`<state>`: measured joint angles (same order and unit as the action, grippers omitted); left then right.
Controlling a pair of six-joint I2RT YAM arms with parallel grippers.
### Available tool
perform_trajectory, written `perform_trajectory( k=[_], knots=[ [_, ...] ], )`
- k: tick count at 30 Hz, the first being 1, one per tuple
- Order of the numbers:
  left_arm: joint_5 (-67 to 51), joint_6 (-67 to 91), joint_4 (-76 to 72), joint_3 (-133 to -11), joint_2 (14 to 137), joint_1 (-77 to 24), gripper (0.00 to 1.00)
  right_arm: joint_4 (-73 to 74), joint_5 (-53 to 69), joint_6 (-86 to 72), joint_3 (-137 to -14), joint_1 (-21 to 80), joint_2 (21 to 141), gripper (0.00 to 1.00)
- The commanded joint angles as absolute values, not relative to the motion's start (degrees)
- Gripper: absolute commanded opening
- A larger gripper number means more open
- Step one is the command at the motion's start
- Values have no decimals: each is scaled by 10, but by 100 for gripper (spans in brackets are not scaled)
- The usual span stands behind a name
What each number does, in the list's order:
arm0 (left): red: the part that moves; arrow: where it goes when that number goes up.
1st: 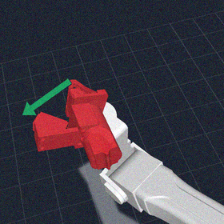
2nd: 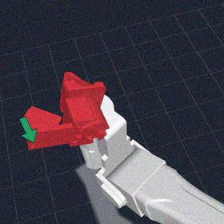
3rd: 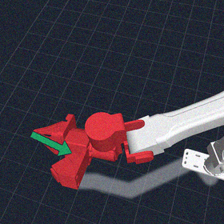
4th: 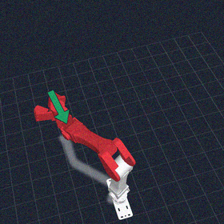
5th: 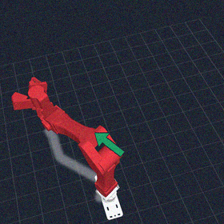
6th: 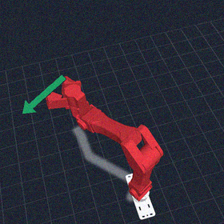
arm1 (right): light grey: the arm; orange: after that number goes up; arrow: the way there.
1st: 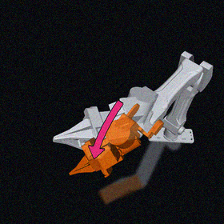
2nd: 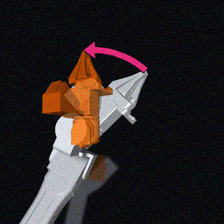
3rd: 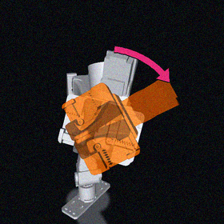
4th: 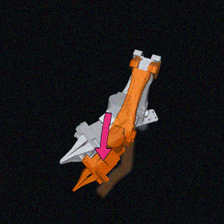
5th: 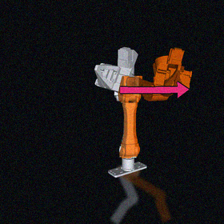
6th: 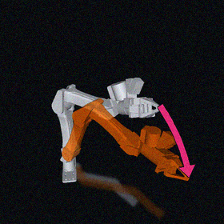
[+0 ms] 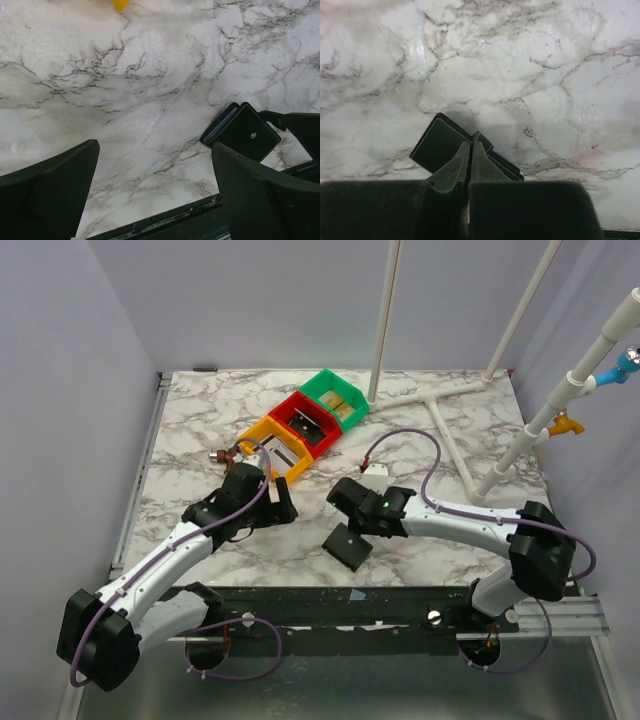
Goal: Take the credit cards out of the card holder
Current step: Open the card holder at the center of the board.
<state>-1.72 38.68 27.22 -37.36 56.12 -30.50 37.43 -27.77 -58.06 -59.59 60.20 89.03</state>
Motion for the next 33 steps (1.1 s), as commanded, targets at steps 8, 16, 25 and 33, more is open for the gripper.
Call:
perform_trajectory(
  k=[8,16,25,33],
  knots=[
    [-62,423,185,-386,650,-355,96,363,-286,-579,-580,550,817,1],
    [-83,460,136,-431,748,-403,94,383,-292,-587,-586,546,786,1],
    [-72,464,138,-441,753,-410,92,405,-302,-581,-608,546,751,1],
    [-77,466,130,-426,761,-410,86,431,-330,-593,-601,546,751,1]
  ],
)
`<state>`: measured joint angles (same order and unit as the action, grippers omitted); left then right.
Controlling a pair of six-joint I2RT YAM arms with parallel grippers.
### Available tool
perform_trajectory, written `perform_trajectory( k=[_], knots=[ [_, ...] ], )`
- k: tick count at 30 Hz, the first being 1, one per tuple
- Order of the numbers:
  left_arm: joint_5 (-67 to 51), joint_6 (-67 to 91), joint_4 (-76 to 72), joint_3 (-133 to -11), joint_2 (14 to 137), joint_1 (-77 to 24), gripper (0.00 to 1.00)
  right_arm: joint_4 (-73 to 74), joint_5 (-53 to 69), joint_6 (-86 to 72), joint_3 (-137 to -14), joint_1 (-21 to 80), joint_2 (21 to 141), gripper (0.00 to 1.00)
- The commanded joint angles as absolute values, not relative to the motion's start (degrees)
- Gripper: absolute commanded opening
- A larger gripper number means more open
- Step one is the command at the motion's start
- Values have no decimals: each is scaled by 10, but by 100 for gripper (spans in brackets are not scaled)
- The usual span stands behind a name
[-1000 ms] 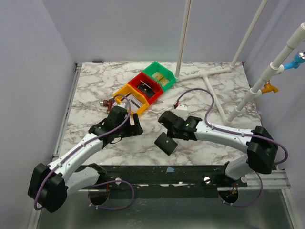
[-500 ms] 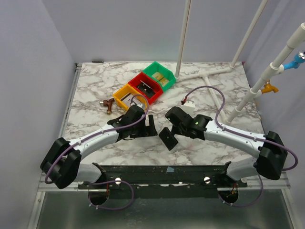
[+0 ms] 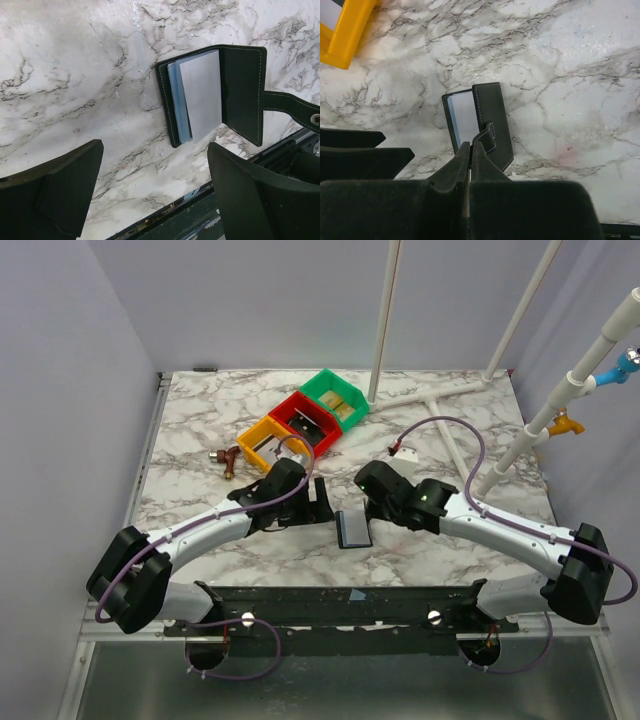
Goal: Take the credit cards out of the card holder
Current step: Open the card holder at the center of the board.
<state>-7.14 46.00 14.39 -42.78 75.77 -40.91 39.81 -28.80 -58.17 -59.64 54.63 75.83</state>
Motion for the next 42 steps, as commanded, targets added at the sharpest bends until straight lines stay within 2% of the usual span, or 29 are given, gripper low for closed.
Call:
perform_trajectory(
  k=[1,6,13,20,24,28,32,36,39,40,42],
  knots=[
    [-77,465,129,-425,762,-411,85,434,-335,-593,-595,546,750,1],
    [-80,461,128,-429,769,-411,78,446,-354,-601,-570,541,749,1],
    [-91,453,127,-447,793,-416,62,438,-329,-598,-520,490,773,1],
    [-102,446,122,-470,827,-426,56,381,-306,-588,-495,484,814,1],
    [-102,447,120,-477,837,-428,46,327,-284,-573,-485,483,841,1],
    [-100,451,117,-474,841,-428,41,280,-290,-541,-506,477,882,1],
    [-91,449,120,-466,837,-428,39,268,-291,-521,-547,465,932,1],
    [-80,442,127,-458,831,-428,39,258,-293,-516,-553,460,929,1],
    [-76,440,127,-453,828,-428,39,269,-297,-508,-560,460,911,10],
    [-76,440,126,-452,828,-428,39,276,-296,-505,-563,460,905,17],
    [-75,440,124,-450,828,-427,39,287,-292,-502,-568,460,886,39]
  ],
)
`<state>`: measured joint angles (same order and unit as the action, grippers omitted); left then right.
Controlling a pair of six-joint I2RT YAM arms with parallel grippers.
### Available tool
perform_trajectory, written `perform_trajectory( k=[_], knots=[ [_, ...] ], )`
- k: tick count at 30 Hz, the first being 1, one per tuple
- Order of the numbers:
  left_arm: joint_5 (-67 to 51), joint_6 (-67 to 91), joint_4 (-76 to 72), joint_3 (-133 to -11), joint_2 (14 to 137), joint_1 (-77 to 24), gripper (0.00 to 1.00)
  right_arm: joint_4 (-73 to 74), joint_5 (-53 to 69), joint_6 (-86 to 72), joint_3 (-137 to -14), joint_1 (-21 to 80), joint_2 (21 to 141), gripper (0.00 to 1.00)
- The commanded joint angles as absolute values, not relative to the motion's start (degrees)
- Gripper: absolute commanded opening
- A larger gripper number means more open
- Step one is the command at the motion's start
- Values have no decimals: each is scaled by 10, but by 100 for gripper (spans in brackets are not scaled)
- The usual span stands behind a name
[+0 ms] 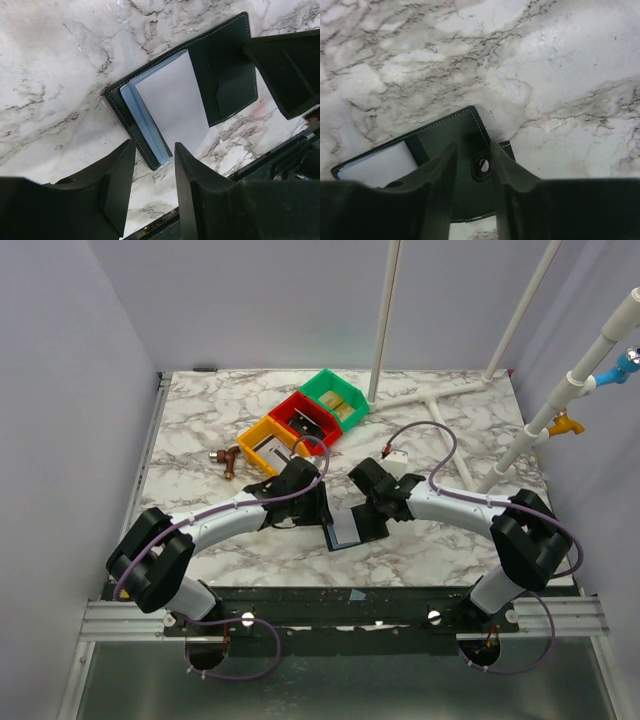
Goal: Take the credit cards out of the card holder
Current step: Open the card holder at the center of the board, then remove the credit card from the card holder.
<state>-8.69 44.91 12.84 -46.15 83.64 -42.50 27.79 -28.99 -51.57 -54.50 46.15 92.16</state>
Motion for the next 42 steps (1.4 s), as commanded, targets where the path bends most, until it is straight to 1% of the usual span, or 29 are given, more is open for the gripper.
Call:
perform_trajectory(
  k=[1,2,3,6,11,18,30,42],
  knots=[
    [-74,440,123,-449,829,-427,38,290,-289,-500,-570,460,877,46],
    [-73,441,123,-447,830,-427,38,295,-287,-497,-572,460,867,51],
    [-71,442,123,-446,830,-427,38,299,-283,-491,-573,460,858,53],
    [-68,447,123,-439,829,-422,36,309,-280,-478,-581,471,830,53],
    [-60,450,126,-426,821,-409,36,314,-289,-458,-597,524,813,54],
    [-58,452,130,-400,792,-379,36,293,-261,-429,-590,572,854,54],
    [-59,454,135,-379,760,-349,36,306,-283,-406,-628,627,956,69],
    [-64,451,134,-375,756,-344,36,321,-282,-404,-640,631,990,69]
  ],
)
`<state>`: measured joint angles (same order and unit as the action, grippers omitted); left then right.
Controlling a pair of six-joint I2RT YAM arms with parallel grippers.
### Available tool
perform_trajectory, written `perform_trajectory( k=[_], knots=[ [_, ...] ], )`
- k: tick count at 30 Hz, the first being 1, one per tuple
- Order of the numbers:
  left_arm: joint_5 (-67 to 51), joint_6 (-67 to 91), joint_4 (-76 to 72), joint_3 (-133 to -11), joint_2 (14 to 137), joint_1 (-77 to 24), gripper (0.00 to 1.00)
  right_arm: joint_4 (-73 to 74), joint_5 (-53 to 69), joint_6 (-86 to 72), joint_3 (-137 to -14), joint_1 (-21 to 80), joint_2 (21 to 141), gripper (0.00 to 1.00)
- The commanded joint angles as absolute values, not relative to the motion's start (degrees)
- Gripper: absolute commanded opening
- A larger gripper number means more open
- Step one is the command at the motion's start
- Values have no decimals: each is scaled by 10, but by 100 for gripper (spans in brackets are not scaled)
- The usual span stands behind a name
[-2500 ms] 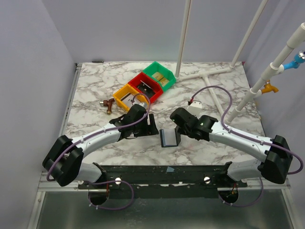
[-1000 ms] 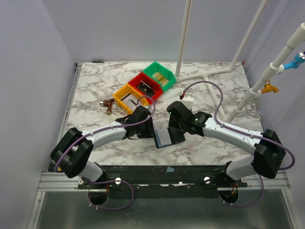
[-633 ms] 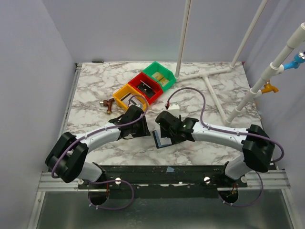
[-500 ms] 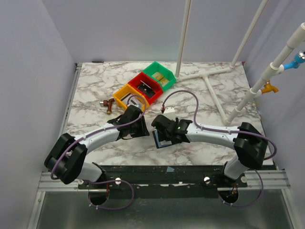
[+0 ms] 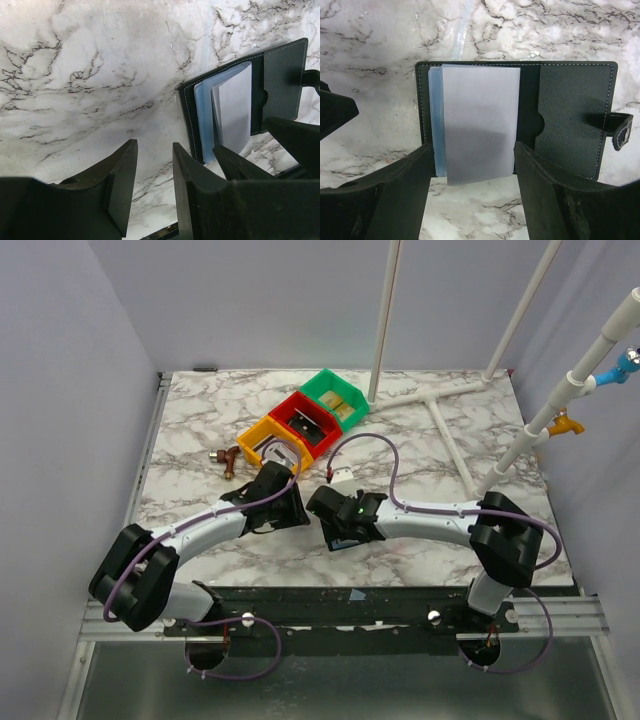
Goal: Take the credit cards out of the card holder
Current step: Remove the credit card from the card holder.
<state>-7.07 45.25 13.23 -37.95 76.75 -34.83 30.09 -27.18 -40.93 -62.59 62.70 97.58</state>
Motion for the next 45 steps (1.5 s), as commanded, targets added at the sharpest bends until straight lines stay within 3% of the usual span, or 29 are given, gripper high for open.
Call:
perform_trajectory(
  k=[1,15,21,33,42,45],
  knots=[
    [-63,451,134,-375,756,-345,36,326,-286,-408,-641,631,992,69],
    [-70,448,130,-376,760,-345,35,359,-324,-433,-650,631,994,53],
    [-87,440,122,-380,767,-345,35,363,-331,-441,-646,631,993,36],
    [-121,430,119,-423,800,-379,34,417,-387,-484,-622,619,951,36],
    [-121,439,127,-455,846,-430,24,414,-389,-493,-594,590,931,36],
    [-130,450,115,-455,857,-442,18,405,-384,-493,-586,583,925,32]
  ],
)
